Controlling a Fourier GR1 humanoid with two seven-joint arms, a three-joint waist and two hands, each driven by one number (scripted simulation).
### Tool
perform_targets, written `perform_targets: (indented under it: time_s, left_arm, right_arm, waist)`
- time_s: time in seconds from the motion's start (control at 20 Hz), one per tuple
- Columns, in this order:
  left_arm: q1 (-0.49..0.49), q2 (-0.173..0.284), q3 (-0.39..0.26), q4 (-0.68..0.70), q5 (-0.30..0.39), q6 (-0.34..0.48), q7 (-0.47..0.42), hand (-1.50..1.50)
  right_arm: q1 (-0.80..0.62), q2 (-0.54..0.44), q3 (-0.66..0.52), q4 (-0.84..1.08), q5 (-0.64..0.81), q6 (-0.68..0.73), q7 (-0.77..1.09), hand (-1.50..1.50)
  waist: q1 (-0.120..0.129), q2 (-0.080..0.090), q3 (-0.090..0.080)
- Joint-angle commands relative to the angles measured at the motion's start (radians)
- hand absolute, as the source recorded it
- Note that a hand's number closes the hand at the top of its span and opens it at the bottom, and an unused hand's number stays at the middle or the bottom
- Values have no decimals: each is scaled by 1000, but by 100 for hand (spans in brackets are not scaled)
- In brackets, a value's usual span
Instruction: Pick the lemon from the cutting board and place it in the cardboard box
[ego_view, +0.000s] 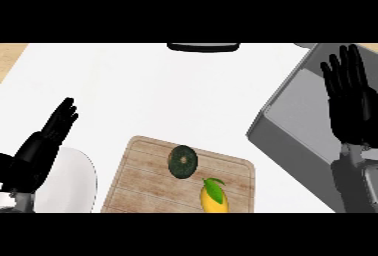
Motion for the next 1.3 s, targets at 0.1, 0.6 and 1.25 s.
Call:
perform_targets:
  time_s: [0.1, 0.6, 1.25]
  left_arm:
    - [-29, -29, 76, 28, 70, 11, 28, 0]
    - [-9, -50, 152, 40, 197, -20, 99, 0]
    - [-13, -85, 126, 26, 166, 7, 115, 0]
  right_arm:
    - [-32, -58, 157, -50, -16, 227, 62, -150]
    - [254, -37, 353, -307, 241, 277, -411, -150]
    - [154, -464, 495, -624, 682, 502, 135, -150]
  waist:
    - [-8, 1, 12]
    - [-31, -4, 14]
    - [-25, -7, 7]
